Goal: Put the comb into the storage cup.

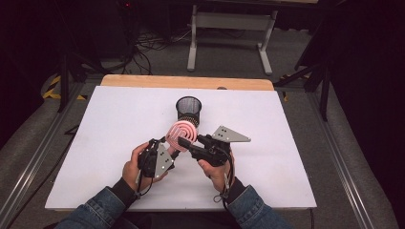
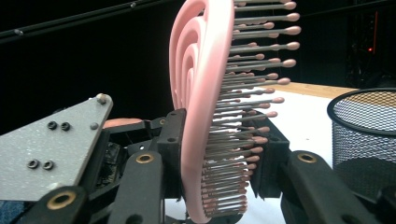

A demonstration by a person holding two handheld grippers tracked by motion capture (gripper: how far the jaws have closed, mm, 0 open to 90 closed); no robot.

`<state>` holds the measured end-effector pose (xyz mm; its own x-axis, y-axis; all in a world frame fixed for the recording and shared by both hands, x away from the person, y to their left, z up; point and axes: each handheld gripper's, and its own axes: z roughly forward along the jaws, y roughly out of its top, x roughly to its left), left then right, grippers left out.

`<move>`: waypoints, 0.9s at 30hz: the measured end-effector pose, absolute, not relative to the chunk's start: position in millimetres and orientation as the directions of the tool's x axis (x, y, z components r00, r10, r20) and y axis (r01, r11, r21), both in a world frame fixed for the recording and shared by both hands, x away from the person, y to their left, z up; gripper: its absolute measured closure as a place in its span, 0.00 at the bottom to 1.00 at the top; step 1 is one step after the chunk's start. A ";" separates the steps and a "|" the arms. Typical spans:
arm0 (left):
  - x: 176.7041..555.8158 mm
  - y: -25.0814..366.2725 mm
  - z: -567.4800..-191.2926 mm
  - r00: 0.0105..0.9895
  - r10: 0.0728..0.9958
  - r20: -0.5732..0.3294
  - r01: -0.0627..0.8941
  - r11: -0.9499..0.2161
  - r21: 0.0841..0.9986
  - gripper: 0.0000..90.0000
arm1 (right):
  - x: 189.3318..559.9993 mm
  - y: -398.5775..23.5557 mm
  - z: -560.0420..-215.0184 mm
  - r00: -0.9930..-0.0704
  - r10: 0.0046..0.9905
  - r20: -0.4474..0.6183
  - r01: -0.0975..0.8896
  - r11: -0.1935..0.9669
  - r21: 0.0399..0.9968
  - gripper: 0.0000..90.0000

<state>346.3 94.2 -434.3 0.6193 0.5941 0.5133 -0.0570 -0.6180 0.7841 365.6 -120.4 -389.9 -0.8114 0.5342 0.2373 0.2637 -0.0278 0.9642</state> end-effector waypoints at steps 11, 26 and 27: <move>346.7 92.2 -436.9 0.681 0.562 0.469 -0.049 -0.603 0.796 0.29 | 364.5 -122.8 -389.3 -0.804 0.558 0.206 0.246 -0.005 0.969 0.70; 355.8 113.7 -432.2 0.779 0.544 0.312 0.022 -0.521 0.853 0.15 | 363.5 -134.6 -381.7 -0.795 0.586 0.155 0.200 0.012 0.980 0.70; 355.9 115.0 -431.8 0.784 0.540 0.306 0.026 -0.521 0.853 0.15 | 363.3 -135.0 -381.3 -0.796 0.585 0.153 0.199 0.014 0.980 0.70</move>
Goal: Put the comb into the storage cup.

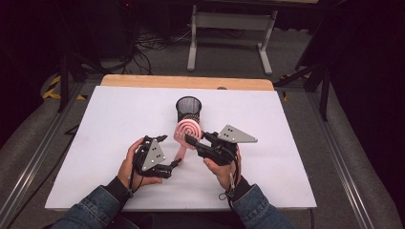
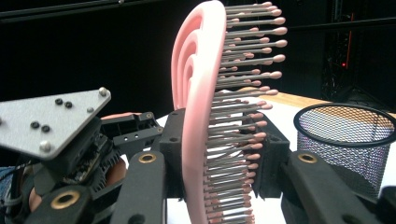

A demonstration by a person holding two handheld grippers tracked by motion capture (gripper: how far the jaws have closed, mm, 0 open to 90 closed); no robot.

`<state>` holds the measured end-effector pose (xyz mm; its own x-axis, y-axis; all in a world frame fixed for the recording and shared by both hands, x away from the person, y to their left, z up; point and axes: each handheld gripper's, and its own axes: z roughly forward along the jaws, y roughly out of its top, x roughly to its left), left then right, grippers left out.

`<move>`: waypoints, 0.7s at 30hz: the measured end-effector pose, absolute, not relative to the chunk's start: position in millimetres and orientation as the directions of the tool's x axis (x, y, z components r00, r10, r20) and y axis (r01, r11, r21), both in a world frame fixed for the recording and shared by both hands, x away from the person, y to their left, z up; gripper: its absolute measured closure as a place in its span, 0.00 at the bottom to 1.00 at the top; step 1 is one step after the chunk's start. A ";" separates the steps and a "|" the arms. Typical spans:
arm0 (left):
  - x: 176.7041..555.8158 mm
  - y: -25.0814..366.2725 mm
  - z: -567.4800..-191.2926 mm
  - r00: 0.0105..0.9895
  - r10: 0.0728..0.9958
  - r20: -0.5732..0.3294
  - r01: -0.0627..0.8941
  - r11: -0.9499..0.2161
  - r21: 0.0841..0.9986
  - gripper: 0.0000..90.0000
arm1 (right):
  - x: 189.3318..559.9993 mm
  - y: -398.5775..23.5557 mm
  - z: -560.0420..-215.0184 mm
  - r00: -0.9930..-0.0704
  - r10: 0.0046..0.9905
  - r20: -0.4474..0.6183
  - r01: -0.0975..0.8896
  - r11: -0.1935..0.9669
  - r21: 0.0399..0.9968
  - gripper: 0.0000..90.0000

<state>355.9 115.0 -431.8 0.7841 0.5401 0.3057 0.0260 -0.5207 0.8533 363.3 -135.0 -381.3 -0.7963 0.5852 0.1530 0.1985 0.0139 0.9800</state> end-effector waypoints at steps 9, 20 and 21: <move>352.8 148.6 -423.4 0.825 0.518 0.226 0.044 -0.458 0.888 0.08 | 363.5 -139.3 -378.9 -0.791 0.596 0.137 0.185 0.020 0.983 0.70; 348.7 199.3 -430.5 0.804 0.561 0.197 0.068 -0.417 0.906 0.07 | 363.0 -145.1 -375.0 -0.780 0.616 0.113 0.163 0.025 0.986 0.70; 348.1 201.3 -431.5 0.800 0.565 0.201 0.066 -0.417 0.907 0.08 | 362.9 -145.4 -374.8 -0.778 0.619 0.108 0.159 0.027 0.987 0.71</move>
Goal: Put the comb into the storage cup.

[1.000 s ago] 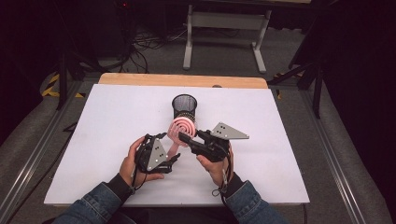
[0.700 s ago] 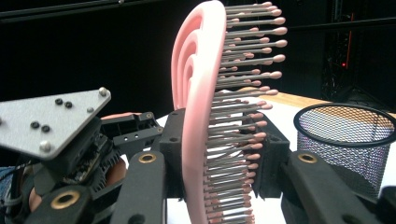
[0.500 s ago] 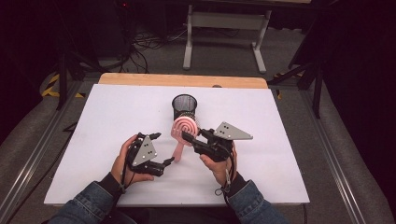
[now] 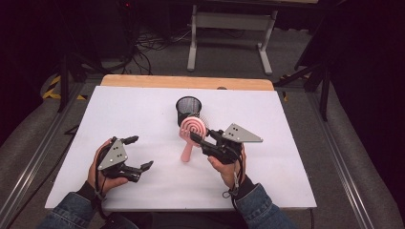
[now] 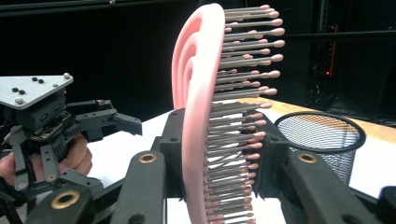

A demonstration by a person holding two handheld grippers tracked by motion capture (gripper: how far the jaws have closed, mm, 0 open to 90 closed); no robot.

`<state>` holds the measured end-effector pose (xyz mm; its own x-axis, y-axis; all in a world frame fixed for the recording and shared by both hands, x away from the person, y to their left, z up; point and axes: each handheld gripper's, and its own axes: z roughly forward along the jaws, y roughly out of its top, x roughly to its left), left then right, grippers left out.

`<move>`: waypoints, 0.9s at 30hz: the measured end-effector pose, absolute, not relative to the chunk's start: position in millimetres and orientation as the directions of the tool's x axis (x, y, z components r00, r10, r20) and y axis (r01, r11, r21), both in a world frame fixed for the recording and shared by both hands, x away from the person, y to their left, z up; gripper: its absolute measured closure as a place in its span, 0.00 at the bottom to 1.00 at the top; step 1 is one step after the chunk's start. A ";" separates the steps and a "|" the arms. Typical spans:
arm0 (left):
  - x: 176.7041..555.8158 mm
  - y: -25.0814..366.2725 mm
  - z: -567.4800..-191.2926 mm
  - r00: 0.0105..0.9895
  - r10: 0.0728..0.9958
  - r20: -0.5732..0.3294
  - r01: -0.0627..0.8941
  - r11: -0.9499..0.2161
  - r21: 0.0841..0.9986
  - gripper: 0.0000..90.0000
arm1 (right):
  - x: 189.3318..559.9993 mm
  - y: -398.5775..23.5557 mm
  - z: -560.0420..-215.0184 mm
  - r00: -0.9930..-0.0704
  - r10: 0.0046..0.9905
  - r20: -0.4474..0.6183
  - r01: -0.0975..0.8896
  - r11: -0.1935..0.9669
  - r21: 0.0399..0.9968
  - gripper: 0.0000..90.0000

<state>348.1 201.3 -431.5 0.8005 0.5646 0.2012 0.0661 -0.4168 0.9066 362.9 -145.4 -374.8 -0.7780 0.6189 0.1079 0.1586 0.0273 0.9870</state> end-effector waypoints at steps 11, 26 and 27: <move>339.6 219.0 -434.3 0.780 0.586 0.220 0.058 -0.417 0.907 0.08 | 362.8 -151.8 -371.1 -0.771 0.629 0.102 0.147 0.019 0.989 0.71; 333.9 231.8 -437.8 0.778 0.594 0.206 0.077 -0.415 0.907 0.08 | 362.8 -160.4 -365.2 -0.761 0.642 0.092 0.129 0.011 0.992 0.71; 333.9 231.8 -438.2 0.780 0.592 0.203 0.078 -0.414 0.907 0.08 | 362.9 -162.3 -364.2 -0.759 0.645 0.090 0.126 0.010 0.992 0.71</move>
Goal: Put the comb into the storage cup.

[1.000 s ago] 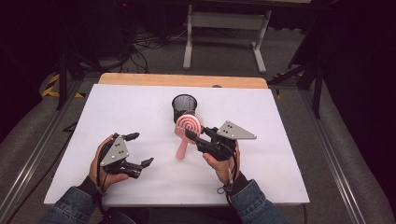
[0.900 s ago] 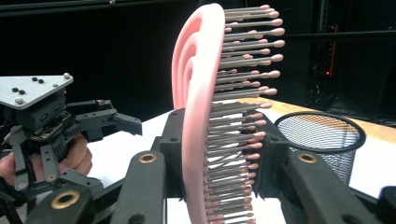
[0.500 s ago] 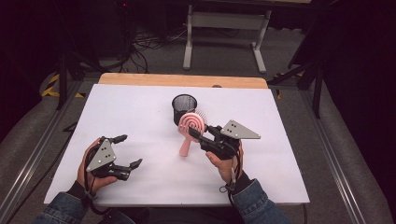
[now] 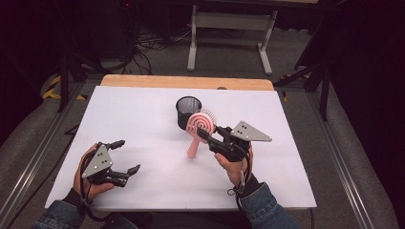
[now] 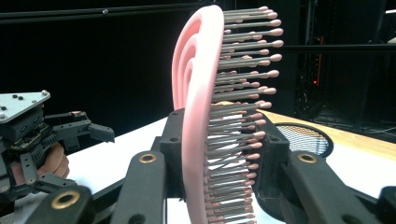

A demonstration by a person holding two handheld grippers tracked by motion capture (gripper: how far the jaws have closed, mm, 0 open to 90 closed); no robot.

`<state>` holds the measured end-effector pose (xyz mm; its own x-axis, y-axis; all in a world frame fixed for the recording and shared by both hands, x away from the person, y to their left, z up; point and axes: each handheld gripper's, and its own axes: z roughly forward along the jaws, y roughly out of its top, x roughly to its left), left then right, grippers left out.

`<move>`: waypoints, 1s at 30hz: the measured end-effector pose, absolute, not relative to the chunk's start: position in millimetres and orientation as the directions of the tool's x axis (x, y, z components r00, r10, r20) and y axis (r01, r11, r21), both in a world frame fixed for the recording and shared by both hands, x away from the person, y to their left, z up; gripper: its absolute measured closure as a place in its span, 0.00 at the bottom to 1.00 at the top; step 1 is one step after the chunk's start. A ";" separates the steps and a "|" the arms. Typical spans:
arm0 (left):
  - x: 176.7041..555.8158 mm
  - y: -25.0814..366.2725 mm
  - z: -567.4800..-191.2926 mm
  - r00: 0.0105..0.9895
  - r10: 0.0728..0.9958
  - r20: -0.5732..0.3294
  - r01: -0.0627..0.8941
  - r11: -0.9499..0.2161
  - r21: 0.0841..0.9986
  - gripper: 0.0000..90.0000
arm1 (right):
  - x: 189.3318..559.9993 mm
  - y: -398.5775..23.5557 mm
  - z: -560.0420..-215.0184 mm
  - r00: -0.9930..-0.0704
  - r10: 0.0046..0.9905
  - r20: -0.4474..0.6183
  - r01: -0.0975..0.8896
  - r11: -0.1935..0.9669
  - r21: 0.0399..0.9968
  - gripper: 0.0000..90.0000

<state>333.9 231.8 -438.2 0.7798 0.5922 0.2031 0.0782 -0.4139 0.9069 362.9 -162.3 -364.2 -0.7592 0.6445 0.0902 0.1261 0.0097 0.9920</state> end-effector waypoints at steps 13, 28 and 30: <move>335.4 230.9 -440.7 0.782 0.591 0.199 0.084 -0.415 0.906 0.07 | 363.4 -182.0 -356.3 -0.730 0.679 0.078 0.103 -0.004 0.995 0.71; 337.4 231.6 -441.8 0.783 0.589 0.197 0.086 -0.417 0.905 0.06 | 369.0 -200.8 -350.9 -0.682 0.730 0.046 0.066 -0.002 0.998 0.71; 337.5 231.7 -441.9 0.782 0.591 0.196 0.087 -0.416 0.905 0.06 | 370.4 -202.9 -349.0 -0.672 0.739 0.037 0.057 0.002 0.998 0.71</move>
